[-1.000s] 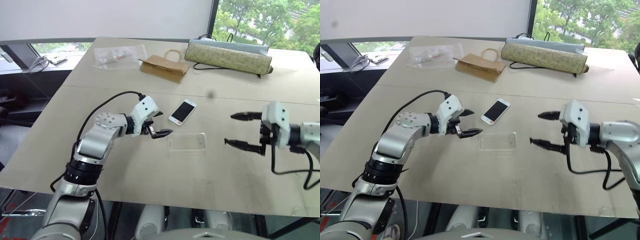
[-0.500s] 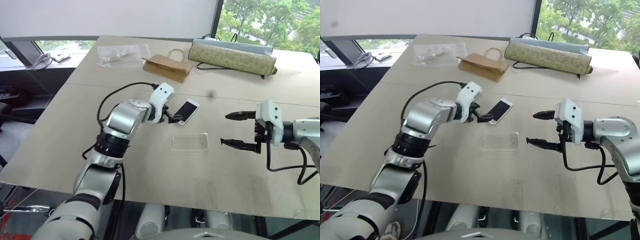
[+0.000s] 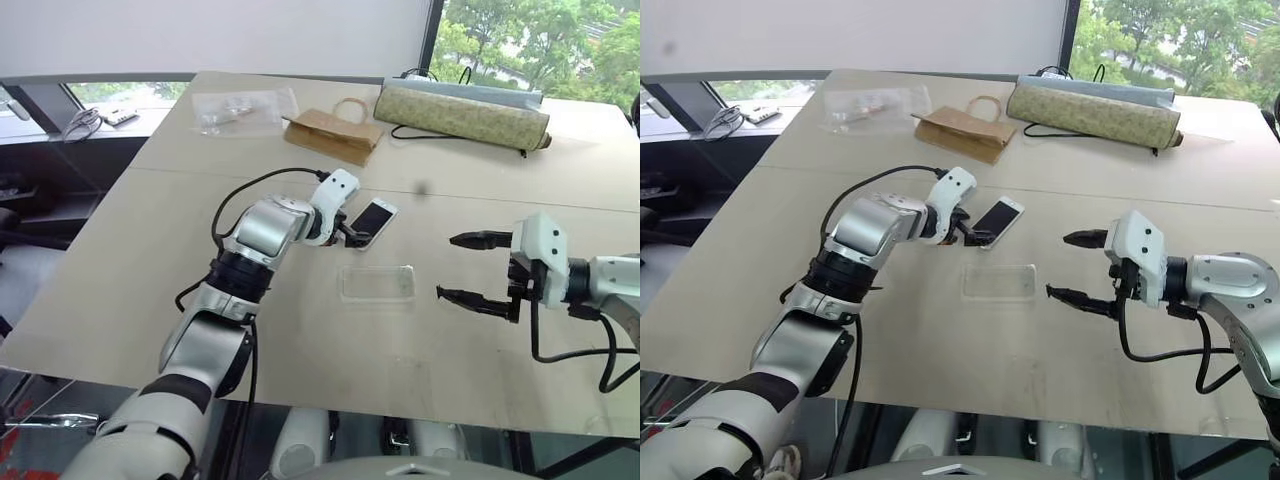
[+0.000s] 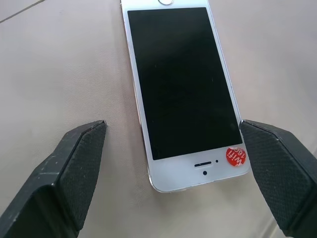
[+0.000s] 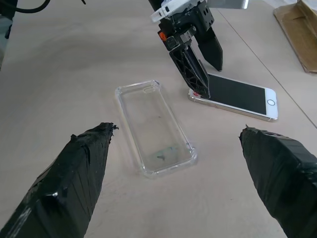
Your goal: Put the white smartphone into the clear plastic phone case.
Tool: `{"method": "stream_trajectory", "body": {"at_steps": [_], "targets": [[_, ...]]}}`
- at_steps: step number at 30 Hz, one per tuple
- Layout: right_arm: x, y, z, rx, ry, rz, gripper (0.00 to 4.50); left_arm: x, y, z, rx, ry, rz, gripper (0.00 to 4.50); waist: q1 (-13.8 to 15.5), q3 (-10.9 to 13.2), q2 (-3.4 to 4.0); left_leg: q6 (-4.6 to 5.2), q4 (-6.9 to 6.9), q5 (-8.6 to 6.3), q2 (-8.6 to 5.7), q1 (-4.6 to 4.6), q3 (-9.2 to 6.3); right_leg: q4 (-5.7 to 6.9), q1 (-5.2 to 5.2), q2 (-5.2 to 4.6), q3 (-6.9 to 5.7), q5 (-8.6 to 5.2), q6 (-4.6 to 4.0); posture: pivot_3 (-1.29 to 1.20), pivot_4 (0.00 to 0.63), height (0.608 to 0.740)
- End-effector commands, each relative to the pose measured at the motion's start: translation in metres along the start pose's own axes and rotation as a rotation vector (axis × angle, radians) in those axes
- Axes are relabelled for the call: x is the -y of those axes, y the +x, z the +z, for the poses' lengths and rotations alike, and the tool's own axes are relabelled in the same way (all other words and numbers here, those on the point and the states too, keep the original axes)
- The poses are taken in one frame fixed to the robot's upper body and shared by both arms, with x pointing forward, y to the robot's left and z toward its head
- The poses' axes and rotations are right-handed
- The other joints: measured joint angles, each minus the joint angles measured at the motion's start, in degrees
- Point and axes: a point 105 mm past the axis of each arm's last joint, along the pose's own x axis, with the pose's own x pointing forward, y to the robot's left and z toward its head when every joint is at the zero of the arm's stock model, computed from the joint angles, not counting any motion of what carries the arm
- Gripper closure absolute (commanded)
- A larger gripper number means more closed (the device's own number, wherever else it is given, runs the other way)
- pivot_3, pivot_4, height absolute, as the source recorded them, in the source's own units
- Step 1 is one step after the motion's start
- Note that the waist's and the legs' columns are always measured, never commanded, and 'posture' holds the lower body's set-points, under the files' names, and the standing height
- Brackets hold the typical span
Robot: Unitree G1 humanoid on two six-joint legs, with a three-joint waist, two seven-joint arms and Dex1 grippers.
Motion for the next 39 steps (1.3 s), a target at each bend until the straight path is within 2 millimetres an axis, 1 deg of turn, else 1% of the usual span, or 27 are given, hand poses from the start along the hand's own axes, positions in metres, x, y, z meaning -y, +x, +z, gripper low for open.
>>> {"method": "stream_trajectory", "body": {"at_steps": [1,8,10,12,16,20,25,27,30,34,35,37,39], "targets": [[0.003,-0.007,0.013,0.017,-0.038,-0.028,0.0,0.005,-0.001,0.009,0.019,0.03,-0.017,0.05,0.0,0.0,0.0,0.0,0.0,0.0,0.0,0.0,0.0,0.0,0.0,0.0,0.0,0.0,0.0,0.0,0.15,0.74],[0.023,-0.006,0.003,-0.056,-0.04,-0.141,0.0,-0.001,-0.013,0.004,0.067,0.05,0.01,0.05,-0.39,0.0,0.0,0.0,0.0,0.0,0.0,0.0,0.01,0.0,-0.01,-0.01,0.02,0.0,0.0,0.0,0.15,0.74],[0.026,-0.003,0.007,-0.049,-0.042,-0.119,0.0,-0.001,-0.016,-0.002,0.058,0.048,0.013,0.05,-0.51,0.0,0.0,-0.01,-0.01,0.0,0.01,0.02,0.03,0.0,-0.01,-0.01,0.06,0.0,0.0,0.0,0.15,0.74],[0.03,0.001,0.009,-0.041,-0.055,-0.104,0.0,-0.001,-0.015,-0.006,0.045,0.052,0.024,0.05,-0.42,0.0,0.0,-0.01,-0.02,0.0,0.02,0.04,0.01,0.01,-0.01,0.01,0.06,0.0,-0.01,0.0,0.15,0.74],[0.036,0.009,0.007,-0.045,-0.074,-0.097,0.0,-0.001,-0.013,-0.003,0.052,0.03,0.027,0.05,-0.35,0.0,0.0,0.0,-0.01,0.0,0.01,0.01,0.01,-0.01,-0.01,0.01,0.05,0.0,0.0,0.0,0.15,0.74],[0.034,0.014,0.007,-0.041,-0.083,-0.08,0.0,0.003,-0.008,-0.009,0.023,0.046,0.012,0.05,-0.34,0.0,0.0,0.01,-0.01,-0.01,0.0,0.0,0.03,-0.02,-0.01,0.0,0.05,0.0,0.0,0.0,0.15,0.74],[0.031,0.019,0.011,-0.033,-0.089,-0.066,0.0,0.0,-0.004,-0.015,-0.023,0.047,0.015,0.05,-0.3,-0.01,0.01,0.01,-0.01,-0.01,0.0,0.02,0.02,0.0,-0.01,0.0,0.05,0.0,0.0,0.0,0.15,0.74],[0.028,0.018,0.012,-0.037,-0.087,-0.045,0.0,-0.002,-0.001,-0.014,-0.037,0.067,0.037,0.05,-0.29,-0.01,0.02,0.01,0.0,-0.01,0.0,0.03,0.03,0.0,0.0,0.0,0.05,0.0,0.0,0.0,0.15,0.74],[0.028,0.016,0.007,-0.051,-0.093,-0.043,0.0,-0.007,0.004,-0.007,-0.02,0.103,0.115,0.05,-0.1,-0.03,0.0,0.02,0.01,-0.01,-0.01,0.03,0.01,0.0,0.02,0.0,0.02,0.0,0.0,0.0,0.15,0.74],[0.027,0.02,0.006,-0.036,-0.082,-0.067,0.0,0.002,0.003,0.0,-0.001,0.048,0.103,0.05,-0.24,-0.03,0.0,0.06,0.07,-0.03,-0.01,0.0,0.02,0.0,0.02,-0.02,0.03,0.01,0.0,0.0,0.15,0.74],[0.025,0.022,0.009,-0.021,-0.077,-0.063,0.0,0.005,0.002,0.0,-0.002,0.043,0.098,0.05,-0.34,-0.03,0.0,0.06,0.07,-0.04,-0.01,-0.01,0.02,0.0,0.01,-0.02,0.04,0.01,0.01,0.0,0.15,0.74],[0.022,0.025,0.012,-0.007,-0.075,-0.057,0.0,0.007,0.002,-0.002,-0.014,0.038,0.1,0.05,-0.47,-0.03,0.01,0.06,0.07,-0.04,0.0,0.03,0.02,0.03,0.01,0.0,0.07,0.01,0.01,0.0,0.15,0.74],[0.02,0.025,0.009,-0.013,-0.074,-0.057,0.0,0.009,0.007,-0.006,-0.047,0.044,0.105,0.05,-0.41,-0.03,0.01,0.05,0.06,-0.04,0.02,0.03,0.01,0.04,0.0,0.02,0.06,0.01,0.01,0.0,0.15,0.74]]}}
